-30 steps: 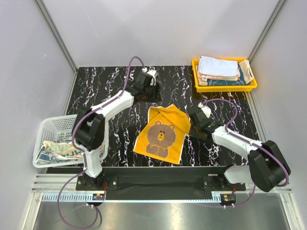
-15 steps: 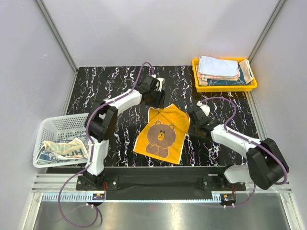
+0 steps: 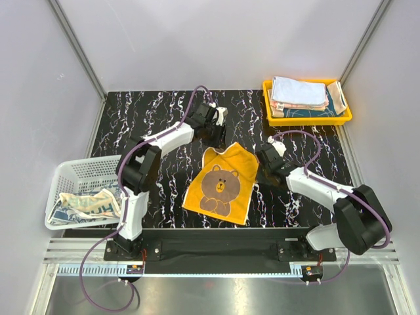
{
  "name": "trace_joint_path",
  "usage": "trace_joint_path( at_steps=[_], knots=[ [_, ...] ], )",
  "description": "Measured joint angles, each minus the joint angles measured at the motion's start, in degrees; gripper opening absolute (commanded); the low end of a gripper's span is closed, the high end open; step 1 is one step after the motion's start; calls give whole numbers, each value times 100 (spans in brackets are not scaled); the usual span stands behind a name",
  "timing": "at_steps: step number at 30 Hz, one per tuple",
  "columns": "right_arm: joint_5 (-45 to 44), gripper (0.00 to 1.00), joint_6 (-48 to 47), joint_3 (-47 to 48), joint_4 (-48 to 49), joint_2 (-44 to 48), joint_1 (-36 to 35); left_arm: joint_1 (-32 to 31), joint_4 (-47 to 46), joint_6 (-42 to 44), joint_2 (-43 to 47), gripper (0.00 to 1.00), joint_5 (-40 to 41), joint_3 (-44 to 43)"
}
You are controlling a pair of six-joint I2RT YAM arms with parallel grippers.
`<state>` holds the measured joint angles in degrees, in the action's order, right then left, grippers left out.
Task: Fold and stack the towels
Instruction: Flatten out the crumpled towel
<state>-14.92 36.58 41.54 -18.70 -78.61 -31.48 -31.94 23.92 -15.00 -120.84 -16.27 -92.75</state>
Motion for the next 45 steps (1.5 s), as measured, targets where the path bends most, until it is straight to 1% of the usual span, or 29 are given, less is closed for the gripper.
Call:
trace_joint_path(
  at_steps=[3,4,7,11,15,24,29,33,35,42,45],
  knots=[
    [0,4,-15,13,2,-4,0,2,52,20,0,43,37,0],
    [0,4,-15,13,2,-7,0,2,61,26,2,48,63,0],
    [0,4,-17,13,2,-13,0,0,20,59,15,58,214,37],
    [0,4,-17,13,7,-46,0,0,9,66,70,59,382,120],
    [2,4,-15,13,37,-107,0,2,50,87,72,59,428,-2],
    [0,4,-31,15,39,-107,0,-7,-13,103,72,59,400,-96],
    [0,4,-31,15,39,-107,0,-44,-42,101,72,57,251,-50],
    [0,4,-33,31,42,-109,0,-109,-48,98,72,55,168,-39],
    [0,4,-31,37,42,-109,0,-122,-98,81,72,51,127,-9],
    [2,4,-31,42,42,-133,0,-140,-96,39,70,49,63,63],
    [0,4,-31,42,44,-133,0,-140,-101,31,70,44,63,87]
  ],
)
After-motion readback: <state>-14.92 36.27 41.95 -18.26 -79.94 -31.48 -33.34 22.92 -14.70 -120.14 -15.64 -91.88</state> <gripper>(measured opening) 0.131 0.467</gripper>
